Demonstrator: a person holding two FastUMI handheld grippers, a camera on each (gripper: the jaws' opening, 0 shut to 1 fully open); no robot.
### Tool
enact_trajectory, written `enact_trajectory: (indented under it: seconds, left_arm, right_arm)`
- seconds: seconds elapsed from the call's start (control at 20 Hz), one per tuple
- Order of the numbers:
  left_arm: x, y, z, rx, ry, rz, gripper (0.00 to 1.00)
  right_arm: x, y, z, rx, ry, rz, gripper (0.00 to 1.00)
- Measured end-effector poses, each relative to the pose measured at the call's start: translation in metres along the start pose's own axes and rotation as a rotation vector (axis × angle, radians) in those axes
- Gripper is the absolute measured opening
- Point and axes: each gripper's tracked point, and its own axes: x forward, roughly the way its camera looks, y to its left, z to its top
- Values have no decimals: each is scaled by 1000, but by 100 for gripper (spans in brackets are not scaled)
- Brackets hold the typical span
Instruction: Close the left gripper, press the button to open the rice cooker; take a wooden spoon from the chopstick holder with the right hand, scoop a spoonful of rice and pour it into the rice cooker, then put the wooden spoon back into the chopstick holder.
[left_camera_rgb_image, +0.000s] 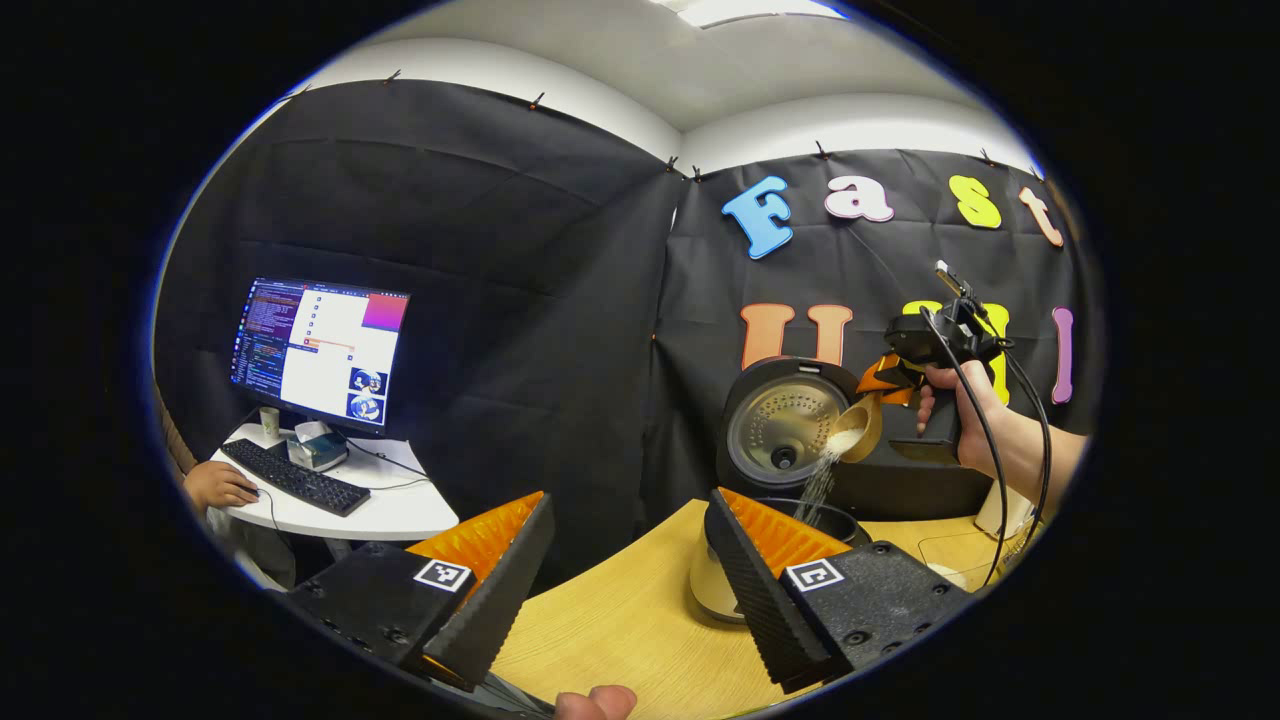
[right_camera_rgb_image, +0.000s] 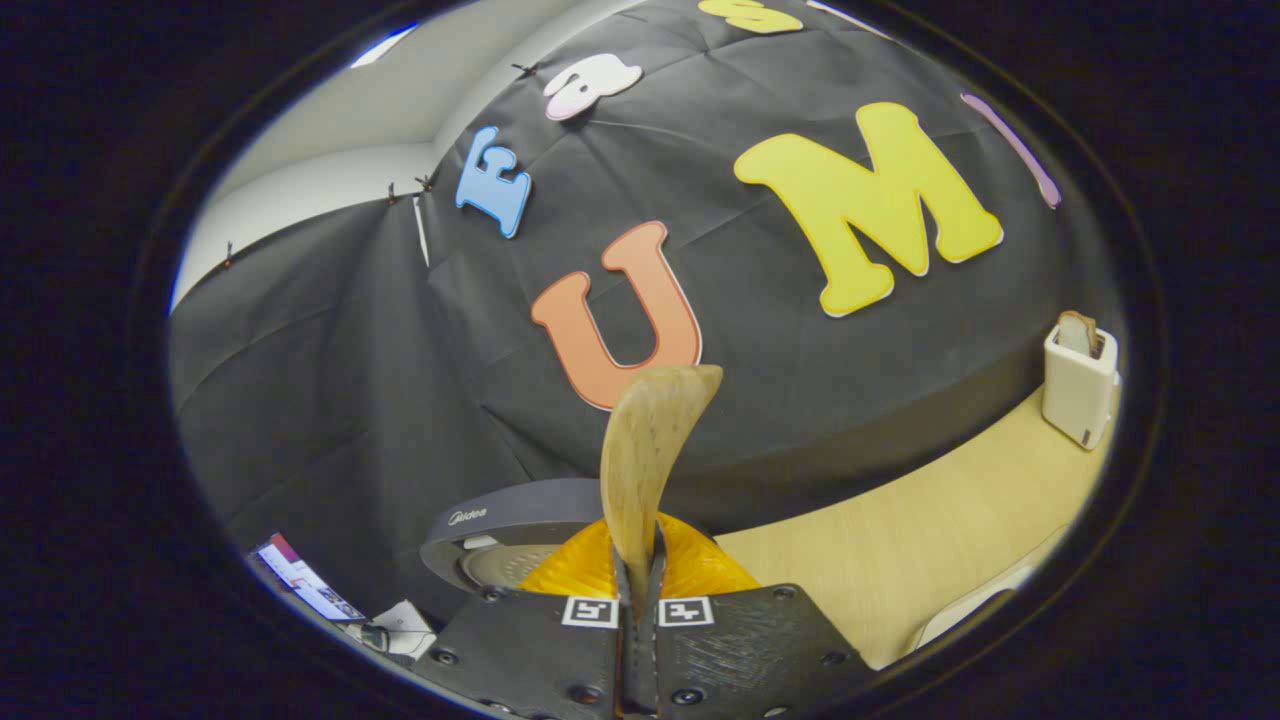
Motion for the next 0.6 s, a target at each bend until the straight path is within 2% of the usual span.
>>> enact_trajectory:
  seconds: [0.5,0.6]
  left_arm:
    - [1,-1,4,1,-25,-12,100]
    - [0,-2,4,3,-26,-17,98]
  right_arm:
    - [0,5,-1,-75,-16,9,0]
    - [-1,6,-1,-96,-20,7,0]
